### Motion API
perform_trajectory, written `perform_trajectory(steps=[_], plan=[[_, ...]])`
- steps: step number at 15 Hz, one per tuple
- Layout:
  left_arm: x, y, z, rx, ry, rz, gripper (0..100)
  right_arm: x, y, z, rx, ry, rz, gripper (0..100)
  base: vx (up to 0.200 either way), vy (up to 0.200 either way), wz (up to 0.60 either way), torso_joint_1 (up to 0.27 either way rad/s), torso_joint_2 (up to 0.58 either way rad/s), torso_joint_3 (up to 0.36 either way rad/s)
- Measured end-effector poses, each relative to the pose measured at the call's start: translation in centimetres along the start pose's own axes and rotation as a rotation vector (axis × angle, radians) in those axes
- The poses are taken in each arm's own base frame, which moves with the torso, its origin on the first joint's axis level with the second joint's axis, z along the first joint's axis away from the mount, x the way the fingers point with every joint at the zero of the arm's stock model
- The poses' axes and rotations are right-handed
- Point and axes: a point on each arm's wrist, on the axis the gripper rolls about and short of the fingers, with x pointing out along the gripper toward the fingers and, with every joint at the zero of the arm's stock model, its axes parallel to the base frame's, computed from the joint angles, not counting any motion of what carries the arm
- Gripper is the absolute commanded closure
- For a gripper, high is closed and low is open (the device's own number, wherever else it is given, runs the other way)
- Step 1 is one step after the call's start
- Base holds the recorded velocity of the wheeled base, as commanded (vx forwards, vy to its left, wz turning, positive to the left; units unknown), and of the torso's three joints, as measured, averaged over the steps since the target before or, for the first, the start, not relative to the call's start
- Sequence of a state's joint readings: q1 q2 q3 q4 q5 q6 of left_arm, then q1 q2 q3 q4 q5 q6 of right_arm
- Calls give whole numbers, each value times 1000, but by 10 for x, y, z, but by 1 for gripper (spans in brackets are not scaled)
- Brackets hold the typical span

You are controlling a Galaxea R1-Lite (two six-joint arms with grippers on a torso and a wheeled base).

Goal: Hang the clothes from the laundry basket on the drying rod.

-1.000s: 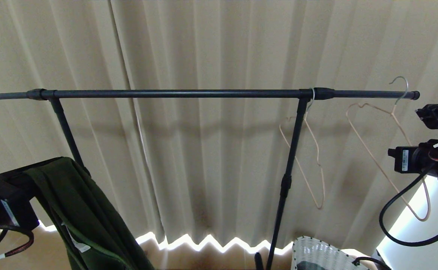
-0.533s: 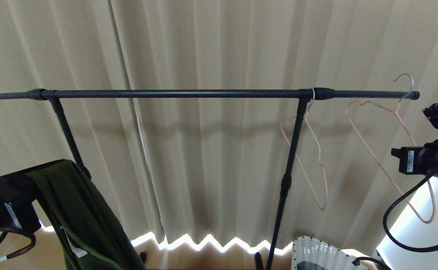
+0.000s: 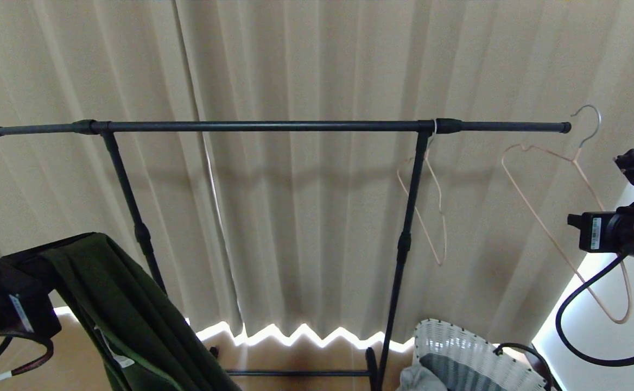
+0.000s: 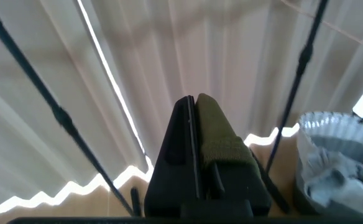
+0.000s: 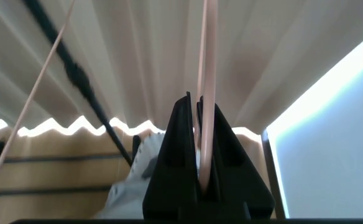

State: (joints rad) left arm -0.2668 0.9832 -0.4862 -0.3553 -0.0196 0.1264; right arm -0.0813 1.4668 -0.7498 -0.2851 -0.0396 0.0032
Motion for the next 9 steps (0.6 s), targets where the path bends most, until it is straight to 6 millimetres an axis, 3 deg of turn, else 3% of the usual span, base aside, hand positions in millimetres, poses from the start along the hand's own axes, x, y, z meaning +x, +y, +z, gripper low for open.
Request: perform_trajectory(steps=[5, 9], plan=[[0, 0, -2, 1, 5, -2, 100, -1, 0, 0, 0, -1, 1, 100, -200, 0, 0, 3, 2, 3], [0, -1, -3, 2, 8, -4, 100, -3, 0, -4, 1, 3, 22, 100, 0, 0, 0, 0, 0, 0]])
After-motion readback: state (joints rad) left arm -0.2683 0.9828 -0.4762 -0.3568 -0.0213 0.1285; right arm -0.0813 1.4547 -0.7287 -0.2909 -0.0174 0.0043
